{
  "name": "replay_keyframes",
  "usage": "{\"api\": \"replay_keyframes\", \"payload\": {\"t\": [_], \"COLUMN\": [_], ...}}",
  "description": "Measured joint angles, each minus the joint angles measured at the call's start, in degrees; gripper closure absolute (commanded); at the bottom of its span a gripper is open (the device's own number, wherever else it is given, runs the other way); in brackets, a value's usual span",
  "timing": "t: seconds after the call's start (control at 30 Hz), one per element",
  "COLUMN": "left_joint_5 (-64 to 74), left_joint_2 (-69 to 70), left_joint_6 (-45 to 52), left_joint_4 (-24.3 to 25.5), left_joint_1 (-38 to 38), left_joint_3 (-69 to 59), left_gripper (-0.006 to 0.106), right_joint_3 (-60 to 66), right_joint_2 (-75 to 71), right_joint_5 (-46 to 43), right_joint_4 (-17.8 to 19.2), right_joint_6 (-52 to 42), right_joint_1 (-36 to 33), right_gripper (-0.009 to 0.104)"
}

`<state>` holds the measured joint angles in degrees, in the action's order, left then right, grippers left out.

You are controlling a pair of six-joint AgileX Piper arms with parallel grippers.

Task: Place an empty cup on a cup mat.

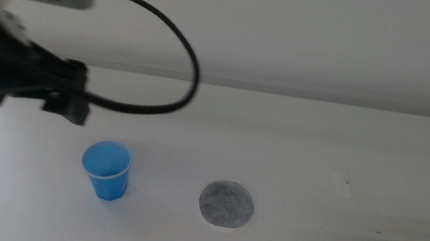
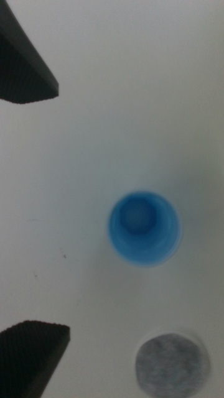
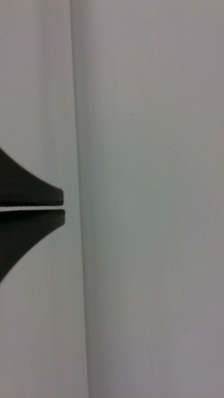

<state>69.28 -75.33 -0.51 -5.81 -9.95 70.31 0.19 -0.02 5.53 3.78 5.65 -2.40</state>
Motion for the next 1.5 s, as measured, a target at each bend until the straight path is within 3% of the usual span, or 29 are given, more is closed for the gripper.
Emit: {"api": "replay_keyframes", "payload": {"t": [0.2,0.53,1.33,1.37,1.5], "left_joint_5": [0.3,-0.8,-10.1,-10.4,-11.7], "left_joint_2": [-4.9,-13.6,-29.0,-29.7,-31.8], "left_joint_6": [-4.8,-6.7,-7.4,-7.4,-7.4], "left_joint_4": [3.1,9.1,9.4,9.4,9.2], "left_joint_1": [-4.3,-5.0,-5.0,-5.0,-5.0], "left_joint_3": [0.9,1.0,1.0,1.0,1.0], "left_gripper": [0.007,0.007,0.007,0.008,0.034], "right_joint_3": [0.0,0.0,0.0,0.0,0.0], "right_joint_2": [0.0,0.0,0.0,0.0,0.0], "right_joint_5": [0.0,0.0,0.0,0.0,0.0], "right_joint_4": [0.0,0.0,0.0,0.0,0.0], "right_joint_6": [0.0,0.0,0.0,0.0,0.0], "right_joint_1": [0.0,0.0,0.0,0.0,0.0], "right_gripper": [0.097,0.097,0.097,0.097,0.097]}}
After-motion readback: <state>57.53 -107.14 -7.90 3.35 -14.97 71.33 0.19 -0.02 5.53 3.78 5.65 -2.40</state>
